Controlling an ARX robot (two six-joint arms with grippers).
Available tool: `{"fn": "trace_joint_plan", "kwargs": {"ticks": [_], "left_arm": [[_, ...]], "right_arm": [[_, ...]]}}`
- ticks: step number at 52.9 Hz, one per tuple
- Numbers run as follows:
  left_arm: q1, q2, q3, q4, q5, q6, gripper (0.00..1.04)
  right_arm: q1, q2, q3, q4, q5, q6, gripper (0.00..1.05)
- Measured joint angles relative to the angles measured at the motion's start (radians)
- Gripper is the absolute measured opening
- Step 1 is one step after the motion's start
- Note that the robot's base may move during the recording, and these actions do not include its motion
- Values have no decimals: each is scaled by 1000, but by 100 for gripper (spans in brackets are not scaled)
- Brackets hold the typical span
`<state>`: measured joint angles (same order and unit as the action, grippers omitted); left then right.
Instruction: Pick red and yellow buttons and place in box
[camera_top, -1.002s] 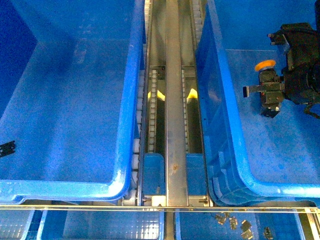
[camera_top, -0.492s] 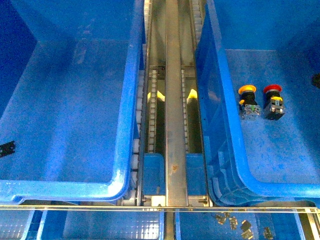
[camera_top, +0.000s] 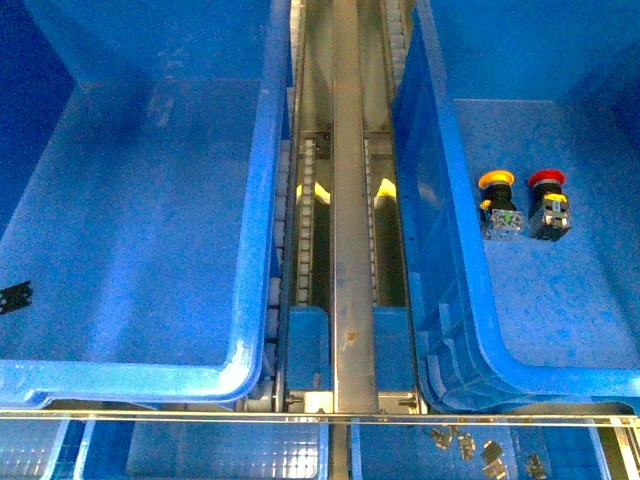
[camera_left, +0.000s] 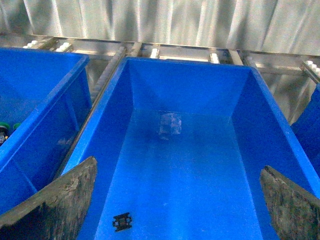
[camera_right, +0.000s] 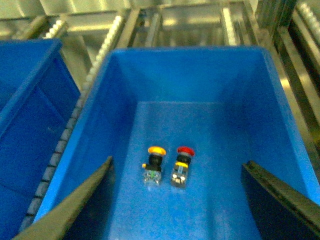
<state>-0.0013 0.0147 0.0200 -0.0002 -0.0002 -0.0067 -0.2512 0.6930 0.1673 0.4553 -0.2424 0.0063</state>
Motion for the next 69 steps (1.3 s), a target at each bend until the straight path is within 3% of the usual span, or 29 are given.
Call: {"fn": "trace_joint_plan", "kwargs": {"ticks": [19,26,31,69], "left_arm": [[0,0,0,0,0,0,97],[0,0,0,0,0,0,97],[0,0,0,0,0,0,97],[0,0,0,0,0,0,97]], "right_arm": [[122,-188,-94,-36,120,-1,4],[204,-251,-108,-77,226,-3,4],[244,-289,-121,-104,234,-3,4],[249,-512,-146,-273,243,-3,4]]}}
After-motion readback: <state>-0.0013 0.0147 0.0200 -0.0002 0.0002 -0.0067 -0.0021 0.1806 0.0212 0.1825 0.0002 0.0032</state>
